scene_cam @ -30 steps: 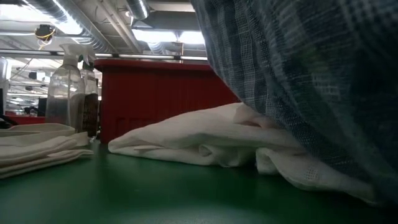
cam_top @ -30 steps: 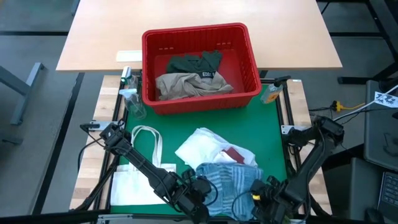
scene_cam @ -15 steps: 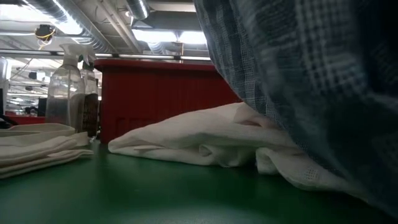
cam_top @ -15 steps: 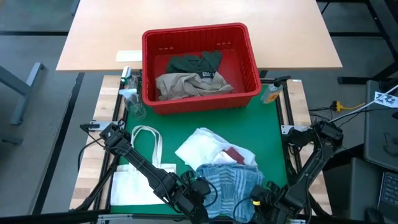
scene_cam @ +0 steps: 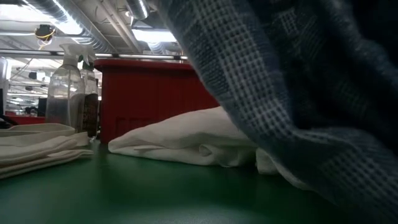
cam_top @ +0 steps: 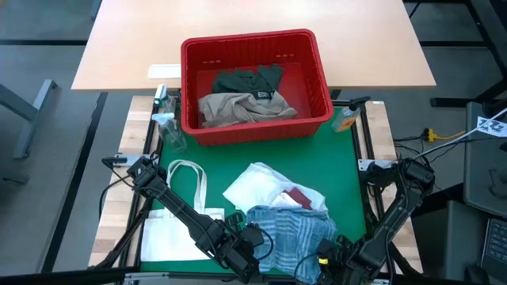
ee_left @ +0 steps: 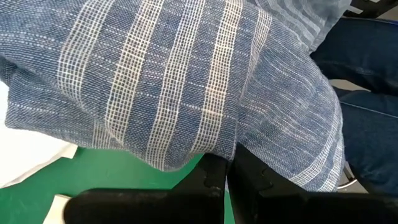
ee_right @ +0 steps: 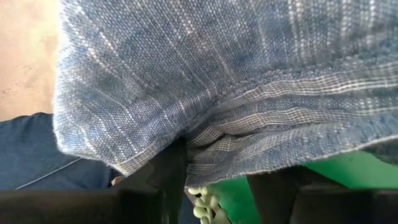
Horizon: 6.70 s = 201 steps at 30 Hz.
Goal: Fold Laundry from Bin
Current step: Stack the blue checkered polo shirt on top of the folded white underwear
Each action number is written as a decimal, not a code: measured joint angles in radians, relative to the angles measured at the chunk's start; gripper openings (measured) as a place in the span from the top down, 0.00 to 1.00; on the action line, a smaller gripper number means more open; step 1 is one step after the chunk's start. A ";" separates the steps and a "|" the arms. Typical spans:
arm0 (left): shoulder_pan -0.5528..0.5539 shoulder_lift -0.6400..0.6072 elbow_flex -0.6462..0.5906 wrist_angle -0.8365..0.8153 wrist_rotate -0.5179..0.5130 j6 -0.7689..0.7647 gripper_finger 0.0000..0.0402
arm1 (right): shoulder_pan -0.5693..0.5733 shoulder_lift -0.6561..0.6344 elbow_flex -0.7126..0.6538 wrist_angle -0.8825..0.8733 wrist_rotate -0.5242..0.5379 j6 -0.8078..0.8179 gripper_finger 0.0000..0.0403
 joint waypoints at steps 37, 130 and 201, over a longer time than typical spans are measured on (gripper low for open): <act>0.029 0.000 0.000 -0.135 0.000 -0.079 1.00 | -0.042 0.000 -0.127 0.184 -0.037 -0.299 0.61; 0.275 -0.086 0.150 -0.030 -0.059 0.439 1.00 | -0.105 -0.213 0.212 -0.526 0.279 -0.400 1.00; 0.304 -0.092 -0.273 -0.389 -0.207 0.314 0.69 | -0.131 -0.204 -0.051 -0.414 -0.035 -0.304 0.62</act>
